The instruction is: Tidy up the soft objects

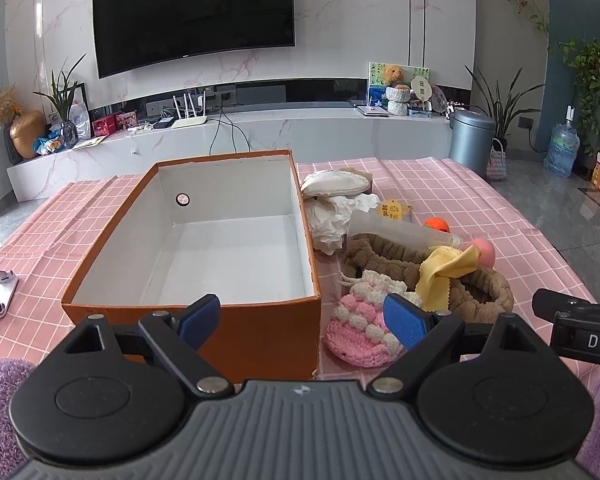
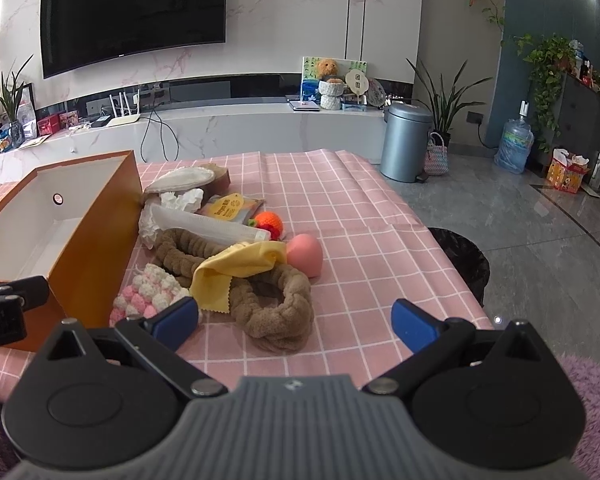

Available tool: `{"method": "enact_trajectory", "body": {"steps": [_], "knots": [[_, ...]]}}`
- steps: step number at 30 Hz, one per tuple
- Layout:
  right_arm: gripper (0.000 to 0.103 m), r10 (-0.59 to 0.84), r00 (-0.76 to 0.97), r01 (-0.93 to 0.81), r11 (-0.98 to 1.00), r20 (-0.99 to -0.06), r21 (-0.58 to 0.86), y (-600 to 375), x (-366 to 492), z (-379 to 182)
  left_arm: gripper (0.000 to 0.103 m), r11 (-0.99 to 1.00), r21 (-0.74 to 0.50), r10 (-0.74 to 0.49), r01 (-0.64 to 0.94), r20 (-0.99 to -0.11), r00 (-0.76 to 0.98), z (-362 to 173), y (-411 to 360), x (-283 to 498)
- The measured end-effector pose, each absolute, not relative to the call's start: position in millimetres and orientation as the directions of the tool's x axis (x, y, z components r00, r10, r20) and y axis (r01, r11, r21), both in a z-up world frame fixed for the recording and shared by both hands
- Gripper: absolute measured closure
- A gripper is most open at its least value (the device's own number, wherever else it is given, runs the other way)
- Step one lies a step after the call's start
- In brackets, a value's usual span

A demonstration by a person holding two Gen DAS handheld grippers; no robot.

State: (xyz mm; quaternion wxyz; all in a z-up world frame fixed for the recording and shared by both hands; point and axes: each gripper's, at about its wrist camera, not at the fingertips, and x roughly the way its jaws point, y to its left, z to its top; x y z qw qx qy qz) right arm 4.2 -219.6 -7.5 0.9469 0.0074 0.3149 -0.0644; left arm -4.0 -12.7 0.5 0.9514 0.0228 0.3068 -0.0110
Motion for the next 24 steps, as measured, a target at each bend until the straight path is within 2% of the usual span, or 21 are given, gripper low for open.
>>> {"method": "enact_trajectory", "body": {"steps": [24], "knots": [[0.002, -0.118, 0.795, 0.128, 0.991, -0.596, -0.025, -218.8, 3.6, -8.5, 0.000, 0.999, 0.038, -0.006, 0.035, -0.583, 0.812, 0.6, -13.4, -4.5]]}}
